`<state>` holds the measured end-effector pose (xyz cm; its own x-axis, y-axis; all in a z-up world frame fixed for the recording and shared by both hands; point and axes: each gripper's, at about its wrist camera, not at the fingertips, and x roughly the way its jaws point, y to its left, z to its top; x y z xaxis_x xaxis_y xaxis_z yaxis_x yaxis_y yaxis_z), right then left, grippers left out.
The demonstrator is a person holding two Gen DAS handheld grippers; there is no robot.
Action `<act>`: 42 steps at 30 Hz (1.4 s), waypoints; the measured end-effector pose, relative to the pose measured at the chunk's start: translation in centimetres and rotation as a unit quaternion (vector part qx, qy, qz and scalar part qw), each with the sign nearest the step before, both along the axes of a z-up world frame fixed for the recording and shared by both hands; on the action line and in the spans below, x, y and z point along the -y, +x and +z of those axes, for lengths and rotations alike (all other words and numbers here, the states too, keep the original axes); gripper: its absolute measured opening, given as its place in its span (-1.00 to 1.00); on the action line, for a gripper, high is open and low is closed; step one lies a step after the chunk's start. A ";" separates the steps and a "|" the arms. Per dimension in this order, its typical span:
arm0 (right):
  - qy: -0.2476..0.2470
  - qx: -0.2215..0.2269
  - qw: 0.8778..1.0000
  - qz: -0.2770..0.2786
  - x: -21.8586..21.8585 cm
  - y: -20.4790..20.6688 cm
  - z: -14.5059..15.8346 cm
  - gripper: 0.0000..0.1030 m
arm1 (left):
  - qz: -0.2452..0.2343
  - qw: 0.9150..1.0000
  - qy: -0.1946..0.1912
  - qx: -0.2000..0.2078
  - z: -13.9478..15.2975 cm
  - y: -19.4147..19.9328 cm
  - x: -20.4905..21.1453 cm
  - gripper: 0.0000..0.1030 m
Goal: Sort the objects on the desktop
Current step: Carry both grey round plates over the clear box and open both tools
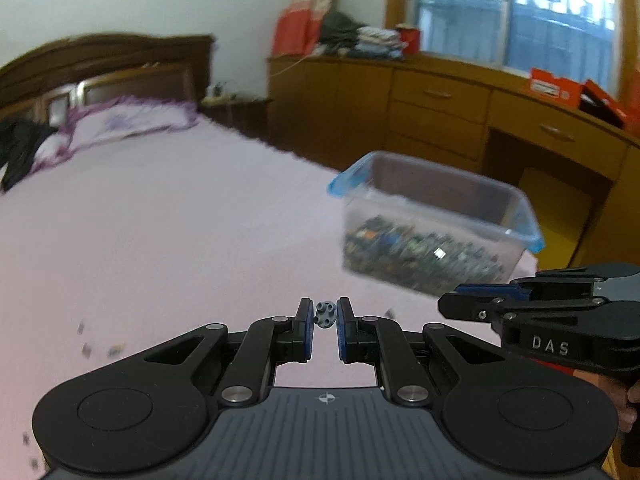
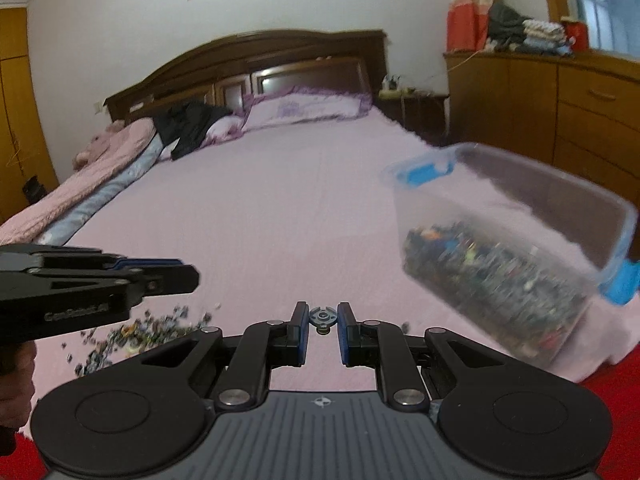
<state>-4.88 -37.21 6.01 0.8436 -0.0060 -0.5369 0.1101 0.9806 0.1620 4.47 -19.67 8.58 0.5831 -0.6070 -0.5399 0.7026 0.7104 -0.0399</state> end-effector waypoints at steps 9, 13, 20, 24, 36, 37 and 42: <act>0.007 0.029 0.998 -0.046 4.2 -1.1 2.4 -0.69 | -0.058 0.998 -0.003 0.024 1.9 0.7 6.3 -0.74; 0.005 0.035 0.997 -0.064 6.0 -1.4 2.8 -0.69 | -0.073 0.997 -0.001 0.024 2.2 1.0 8.5 -0.74; 0.001 0.049 0.995 -0.089 8.9 -1.9 3.3 -0.69 | -0.087 0.996 0.002 0.024 3.0 1.6 11.0 -0.74; 0.005 0.054 0.993 -0.101 10.1 -2.1 3.3 -0.69 | -0.095 0.995 0.006 0.022 3.0 1.9 12.2 -0.74; 0.004 0.055 0.992 -0.114 11.9 -1.9 2.6 -0.69 | -0.105 0.994 0.020 0.013 2.4 2.2 14.3 -0.74; 0.004 0.055 0.992 -0.114 12.0 -1.9 2.6 -0.69 | -0.106 0.994 0.021 0.013 2.4 2.3 14.5 -0.74; 0.000 0.058 0.992 -0.115 12.3 -1.3 2.8 -0.69 | -0.109 0.994 0.024 0.006 2.1 2.8 15.7 -0.74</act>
<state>-6.22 -49.54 8.79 0.8760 -0.2050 -0.4366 0.3112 0.9317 0.1870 7.30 -35.34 10.69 0.4469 -0.6930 -0.5657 0.8402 0.5422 -0.0004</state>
